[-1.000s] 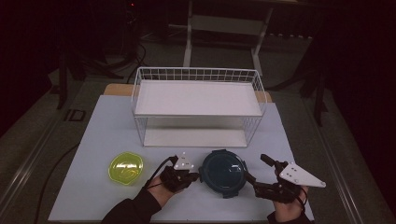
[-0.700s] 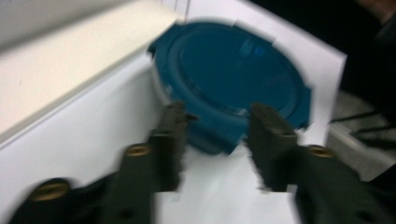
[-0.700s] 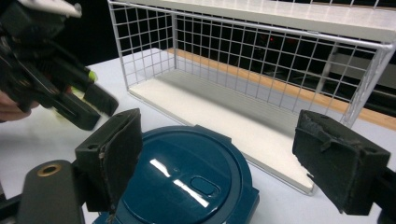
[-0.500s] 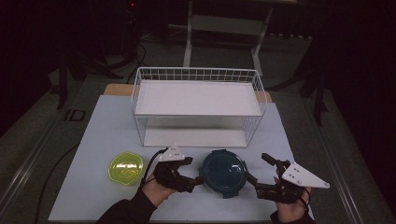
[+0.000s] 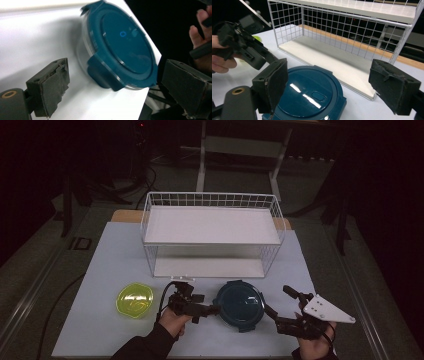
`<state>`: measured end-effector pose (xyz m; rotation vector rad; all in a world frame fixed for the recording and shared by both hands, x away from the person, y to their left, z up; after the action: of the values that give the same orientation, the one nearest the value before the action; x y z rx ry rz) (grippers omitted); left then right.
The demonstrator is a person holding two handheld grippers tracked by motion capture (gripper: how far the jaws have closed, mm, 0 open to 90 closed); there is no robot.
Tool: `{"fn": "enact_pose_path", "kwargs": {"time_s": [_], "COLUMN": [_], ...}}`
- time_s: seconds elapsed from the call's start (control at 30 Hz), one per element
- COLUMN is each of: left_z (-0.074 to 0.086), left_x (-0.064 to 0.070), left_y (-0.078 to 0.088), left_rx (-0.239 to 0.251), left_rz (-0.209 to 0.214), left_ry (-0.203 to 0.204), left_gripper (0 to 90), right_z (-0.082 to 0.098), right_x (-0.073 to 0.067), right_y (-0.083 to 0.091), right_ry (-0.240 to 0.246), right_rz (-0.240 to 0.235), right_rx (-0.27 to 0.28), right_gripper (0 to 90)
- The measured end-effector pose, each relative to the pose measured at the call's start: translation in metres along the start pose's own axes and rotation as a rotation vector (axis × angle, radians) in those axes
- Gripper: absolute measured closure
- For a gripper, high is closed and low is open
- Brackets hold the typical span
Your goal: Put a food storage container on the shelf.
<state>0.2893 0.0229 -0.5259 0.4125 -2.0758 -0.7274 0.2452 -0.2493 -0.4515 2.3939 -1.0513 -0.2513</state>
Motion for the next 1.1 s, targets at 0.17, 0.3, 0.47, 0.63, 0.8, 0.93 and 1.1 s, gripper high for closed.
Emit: {"fn": "enact_pose_path", "kwargs": {"time_s": [0.17,0.3,0.47,0.63,0.8,0.93,1.1], "left_z": [0.0,0.002,0.002,-0.001,-0.003,-0.004,-0.005], "left_x": [-0.013,-0.018,-0.022,-0.023,-0.024,-0.023,-0.021], "left_y": [-0.008,-0.016,-0.022,-0.024,-0.03,-0.029,-0.028], "left_rx": [-0.035,-0.075,-0.097,-0.09,-0.106,-0.107,-0.104], "left_rz": [0.058,0.103,0.142,0.21,0.248,0.237,0.239], "left_ry": [0.119,0.177,0.223,0.249,0.258,0.241,0.221], "left_gripper": [13.6,16.7,32.6,42.8,48.7,50.0,52.1], "right_z": [0.003,0.004,0.006,0.006,0.006,0.008,0.011], "right_x": [0.002,0.002,0.001,0.001,0.003,0.006,0.013], "right_y": [0.0,-0.003,-0.005,-0.005,-0.004,-0.003,-0.004], "right_ry": [-0.001,-0.001,-0.002,-0.005,0.006,0.02,-0.07], "right_rz": [0.021,0.012,0.004,0.009,0.031,0.053,-0.003], "right_rx": [-0.015,-0.038,-0.058,-0.065,-0.073,-0.066,-0.108], "right_gripper": [15.4,15.2,15.3,16.1,15.4,13.8,10.5]}}
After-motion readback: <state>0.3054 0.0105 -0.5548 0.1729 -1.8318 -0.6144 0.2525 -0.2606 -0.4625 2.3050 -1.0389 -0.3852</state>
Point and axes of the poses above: each handheld gripper's, and its own axes: y roughly backward along the jaws, z roughly out of its underside, x roughly to its right, the point moved 5 cm from there along -y, roughly forward along the jaws, and after that the axes turned 15 degrees about -x, right-handed, at the moved point
